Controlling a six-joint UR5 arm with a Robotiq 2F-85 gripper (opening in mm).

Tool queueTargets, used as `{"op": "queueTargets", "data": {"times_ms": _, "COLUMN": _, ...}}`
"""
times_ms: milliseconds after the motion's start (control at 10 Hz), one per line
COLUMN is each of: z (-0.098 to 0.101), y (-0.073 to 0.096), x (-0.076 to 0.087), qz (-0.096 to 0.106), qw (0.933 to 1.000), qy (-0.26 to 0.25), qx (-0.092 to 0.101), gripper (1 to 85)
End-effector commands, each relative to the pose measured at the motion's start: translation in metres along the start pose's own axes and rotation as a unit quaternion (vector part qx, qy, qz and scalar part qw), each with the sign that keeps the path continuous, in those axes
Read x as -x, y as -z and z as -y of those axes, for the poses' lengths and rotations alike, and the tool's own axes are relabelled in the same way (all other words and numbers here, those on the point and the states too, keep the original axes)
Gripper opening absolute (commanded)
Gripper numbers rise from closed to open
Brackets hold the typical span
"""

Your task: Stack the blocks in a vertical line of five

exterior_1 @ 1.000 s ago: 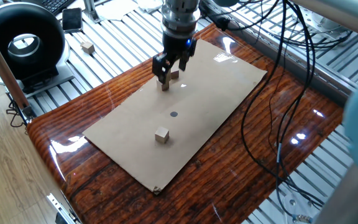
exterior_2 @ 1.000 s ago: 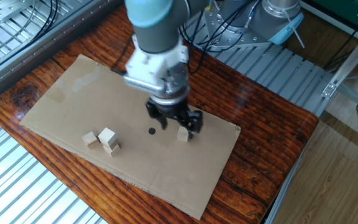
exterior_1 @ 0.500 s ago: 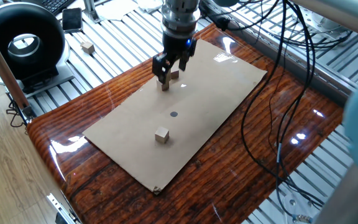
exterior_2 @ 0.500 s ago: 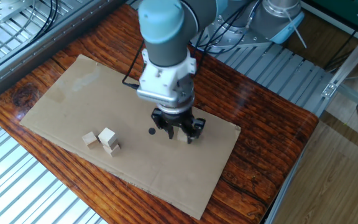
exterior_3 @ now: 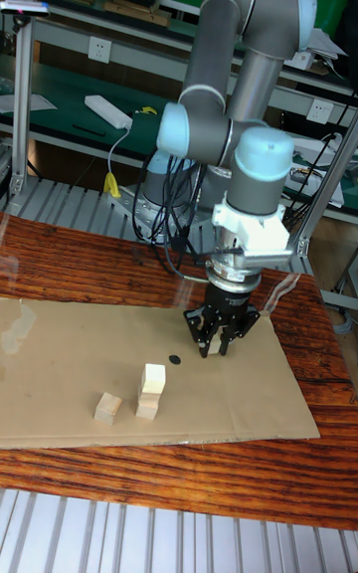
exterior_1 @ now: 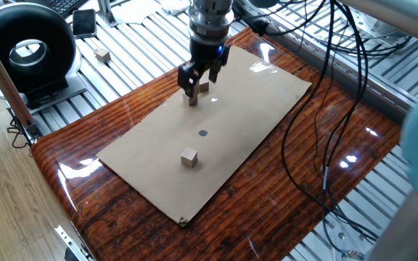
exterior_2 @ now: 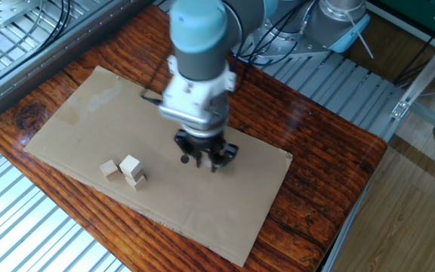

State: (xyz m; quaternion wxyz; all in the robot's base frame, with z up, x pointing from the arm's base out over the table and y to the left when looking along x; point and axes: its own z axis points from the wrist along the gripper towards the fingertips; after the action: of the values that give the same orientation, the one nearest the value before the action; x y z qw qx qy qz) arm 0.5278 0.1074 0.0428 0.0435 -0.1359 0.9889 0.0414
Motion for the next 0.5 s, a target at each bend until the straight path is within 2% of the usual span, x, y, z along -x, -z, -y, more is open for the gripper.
{"op": "queueTargets", "data": {"times_ms": 0, "z": 0.044, "y": 0.056, "x": 0.038, "qz": 0.028, "qw": 0.9990, "qy": -0.035, "qx": -0.002, "gripper": 1.0}}
{"op": "queueTargets", "data": {"times_ms": 200, "z": 0.065, "y": 0.090, "x": 0.065, "qz": 0.068, "qw": 0.9937, "qy": -0.081, "qx": 0.035, "gripper": 1.0}}
{"op": "queueTargets", "data": {"times_ms": 300, "z": 0.080, "y": 0.099, "x": 0.075, "qz": 0.087, "qw": 0.9913, "qy": -0.094, "qx": 0.031, "gripper": 1.0}}
{"op": "queueTargets", "data": {"times_ms": 400, "z": 0.095, "y": 0.100, "x": 0.077, "qz": 0.092, "qw": 0.9908, "qy": -0.098, "qx": 0.009, "gripper": 1.0}}
